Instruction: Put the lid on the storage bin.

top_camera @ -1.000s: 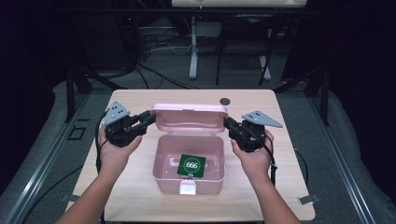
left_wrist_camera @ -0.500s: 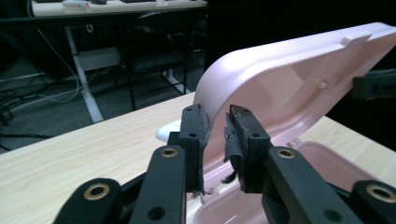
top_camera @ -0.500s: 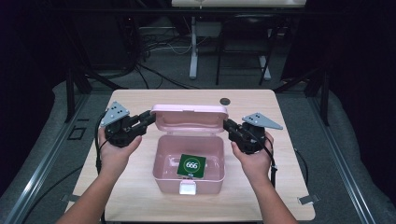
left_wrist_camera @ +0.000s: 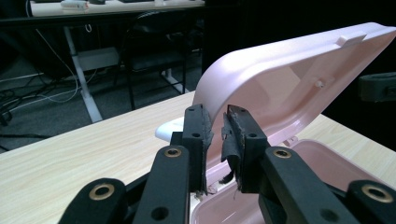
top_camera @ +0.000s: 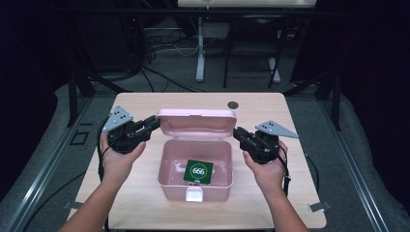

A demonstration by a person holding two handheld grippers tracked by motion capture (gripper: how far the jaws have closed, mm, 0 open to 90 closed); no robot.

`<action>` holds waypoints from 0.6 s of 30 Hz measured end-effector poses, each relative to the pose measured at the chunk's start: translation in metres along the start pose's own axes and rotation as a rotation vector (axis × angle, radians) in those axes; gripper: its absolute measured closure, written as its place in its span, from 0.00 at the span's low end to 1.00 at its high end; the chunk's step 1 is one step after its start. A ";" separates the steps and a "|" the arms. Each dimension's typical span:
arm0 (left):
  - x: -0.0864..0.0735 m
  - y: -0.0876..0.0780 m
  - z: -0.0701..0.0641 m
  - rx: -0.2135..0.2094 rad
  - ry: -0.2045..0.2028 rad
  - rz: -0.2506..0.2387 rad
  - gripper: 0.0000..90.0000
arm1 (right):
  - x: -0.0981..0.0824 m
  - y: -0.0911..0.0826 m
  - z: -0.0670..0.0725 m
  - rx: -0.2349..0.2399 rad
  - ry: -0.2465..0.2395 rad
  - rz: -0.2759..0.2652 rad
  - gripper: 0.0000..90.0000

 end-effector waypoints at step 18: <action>-0.004 -0.009 -0.002 -0.017 0.003 -0.010 0.87 | 0.001 -0.011 -0.011 -0.022 0.020 -0.024 0.85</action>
Point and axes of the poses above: each handheld gripper's, and its own axes: y roughly forward along the jaws, x roughly out of its top, z roughly to its left, the point moved 1 cm from there along y, roughly forward along the jaws, and after that the axes turned 14 degrees about x, right-handed, at the moved point
